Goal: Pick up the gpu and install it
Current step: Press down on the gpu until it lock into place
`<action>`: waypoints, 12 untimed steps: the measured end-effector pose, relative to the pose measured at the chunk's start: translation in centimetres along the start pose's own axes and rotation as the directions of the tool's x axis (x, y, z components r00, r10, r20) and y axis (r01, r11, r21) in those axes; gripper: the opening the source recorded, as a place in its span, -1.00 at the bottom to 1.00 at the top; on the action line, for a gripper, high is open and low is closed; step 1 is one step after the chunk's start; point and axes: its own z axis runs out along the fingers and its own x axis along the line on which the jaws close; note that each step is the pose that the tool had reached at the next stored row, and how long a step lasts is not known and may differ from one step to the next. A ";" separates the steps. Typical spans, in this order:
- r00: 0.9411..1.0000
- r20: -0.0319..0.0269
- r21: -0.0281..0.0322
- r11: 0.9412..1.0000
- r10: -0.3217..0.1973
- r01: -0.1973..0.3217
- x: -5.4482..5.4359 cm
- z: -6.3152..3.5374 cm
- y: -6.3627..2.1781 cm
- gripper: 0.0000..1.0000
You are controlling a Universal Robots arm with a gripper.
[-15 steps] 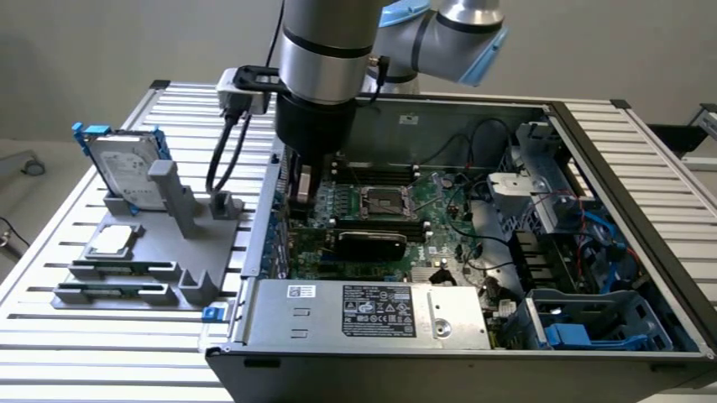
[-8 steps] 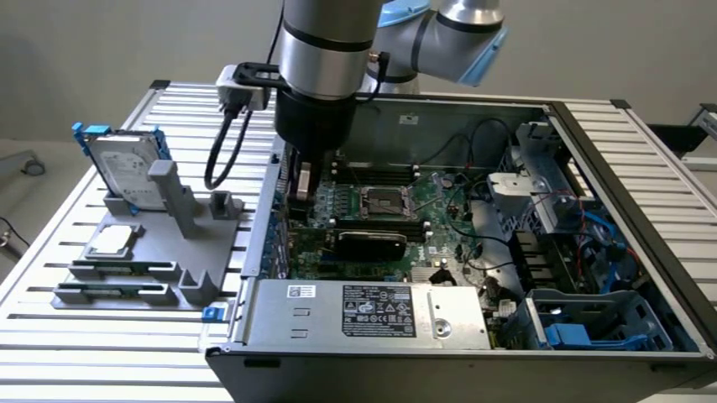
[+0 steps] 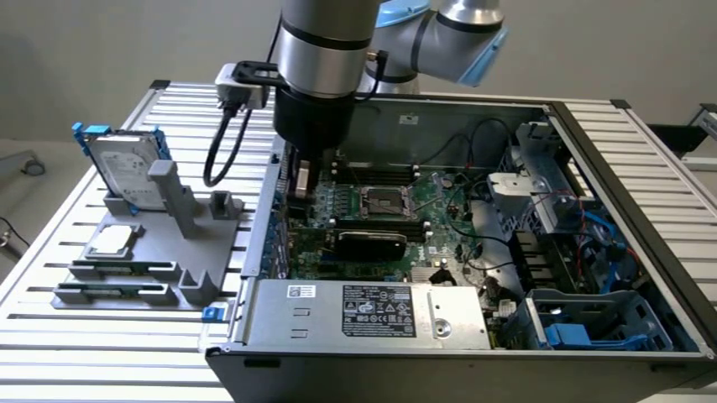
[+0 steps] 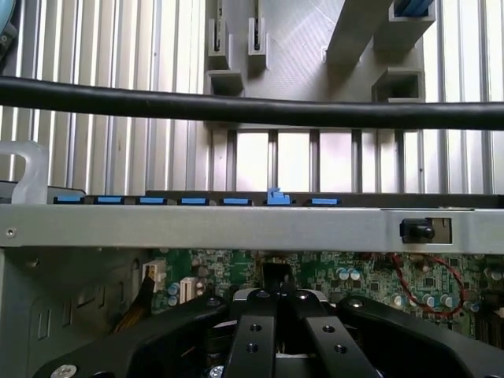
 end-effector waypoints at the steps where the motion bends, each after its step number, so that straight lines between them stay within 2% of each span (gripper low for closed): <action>1: 1.000 0.000 0.000 1.000 0.000 0.000 0.0 0.01 0.03 -0.79; 12: 1.000 0.000 -0.001 1.000 0.003 -0.003 -0.2 0.04 0.28 -0.79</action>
